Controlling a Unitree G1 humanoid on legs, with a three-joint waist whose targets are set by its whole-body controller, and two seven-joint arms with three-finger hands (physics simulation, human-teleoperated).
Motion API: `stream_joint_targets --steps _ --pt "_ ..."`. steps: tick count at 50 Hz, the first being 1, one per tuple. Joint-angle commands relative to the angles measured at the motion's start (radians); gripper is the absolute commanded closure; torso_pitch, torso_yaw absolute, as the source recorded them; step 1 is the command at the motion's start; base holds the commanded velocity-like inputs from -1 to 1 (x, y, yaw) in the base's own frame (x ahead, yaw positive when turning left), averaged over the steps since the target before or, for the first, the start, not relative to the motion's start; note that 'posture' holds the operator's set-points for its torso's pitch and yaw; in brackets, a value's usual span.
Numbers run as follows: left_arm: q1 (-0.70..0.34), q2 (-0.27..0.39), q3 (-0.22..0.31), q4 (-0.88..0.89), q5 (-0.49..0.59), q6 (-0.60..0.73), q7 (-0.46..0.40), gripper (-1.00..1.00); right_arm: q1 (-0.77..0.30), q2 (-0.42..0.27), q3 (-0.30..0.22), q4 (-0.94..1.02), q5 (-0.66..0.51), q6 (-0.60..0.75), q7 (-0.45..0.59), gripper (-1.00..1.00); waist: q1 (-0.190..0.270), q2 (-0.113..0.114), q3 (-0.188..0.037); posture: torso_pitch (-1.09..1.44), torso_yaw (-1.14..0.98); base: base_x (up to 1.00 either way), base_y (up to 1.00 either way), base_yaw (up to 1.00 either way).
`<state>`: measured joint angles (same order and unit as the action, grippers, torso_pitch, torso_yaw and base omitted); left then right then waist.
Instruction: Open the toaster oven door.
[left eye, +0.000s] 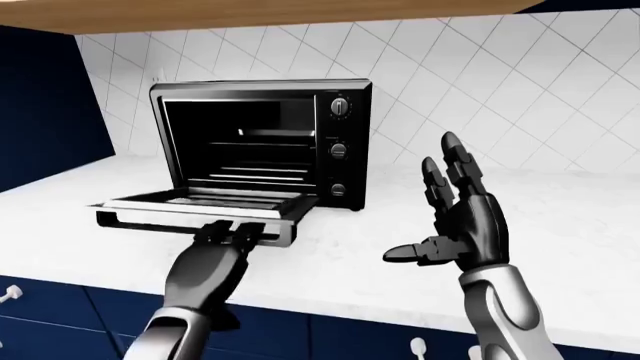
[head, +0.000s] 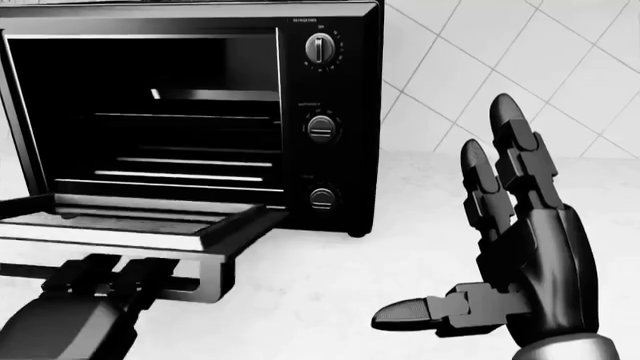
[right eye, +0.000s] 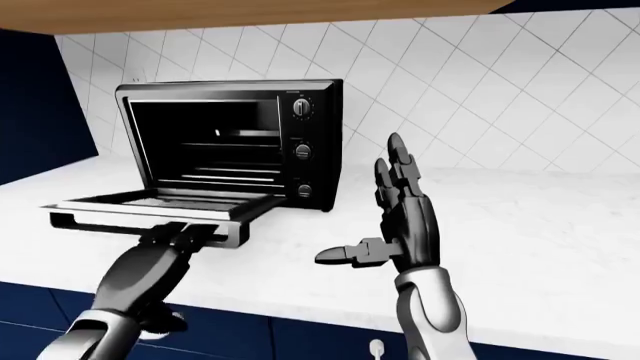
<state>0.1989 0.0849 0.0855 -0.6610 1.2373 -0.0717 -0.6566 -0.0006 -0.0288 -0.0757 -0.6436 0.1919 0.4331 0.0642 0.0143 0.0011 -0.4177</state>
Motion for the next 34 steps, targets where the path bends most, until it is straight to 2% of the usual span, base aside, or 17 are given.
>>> stream_joint_targets --steps 1,4,6,8,16,34 --pt "0.031 -0.005 0.023 0.011 0.025 -0.009 -0.013 -0.77 -0.022 -0.002 0.001 -0.037 0.002 -0.023 -0.001 -1.00 0.000 -0.002 0.013 -0.62 0.00 0.00 0.00 0.00" --pt "0.069 -0.018 0.036 0.004 0.022 -0.038 -0.022 -0.83 -0.022 -0.002 0.001 -0.029 0.001 -0.031 0.002 -1.00 0.000 -0.001 0.012 -0.62 0.00 0.00 0.00 0.00" --pt "0.099 -0.024 0.042 0.005 0.023 -0.061 -0.032 -0.74 -0.023 -0.001 0.003 -0.041 0.001 -0.019 -0.003 -1.00 0.003 -0.001 0.011 -0.62 0.00 0.00 0.00 0.00" --pt "0.137 -0.037 0.043 -0.008 0.033 -0.080 -0.041 -0.75 -0.023 -0.002 0.003 -0.045 0.001 -0.015 -0.003 -1.00 0.004 -0.001 0.010 -0.62 0.00 0.00 0.00 0.00" --pt "0.200 -0.059 0.048 0.011 0.049 -0.136 -0.057 -1.00 -0.017 0.000 0.003 -0.037 0.001 -0.026 0.000 -1.00 -0.004 -0.001 0.008 -0.62 0.00 0.00 0.00 0.00" --pt "0.326 -0.060 0.046 0.218 0.077 -0.227 0.057 -1.00 -0.014 0.002 0.008 -0.045 0.001 -0.022 -0.003 -1.00 -0.012 0.018 -0.011 -0.62 0.00 0.00 0.00 0.00"
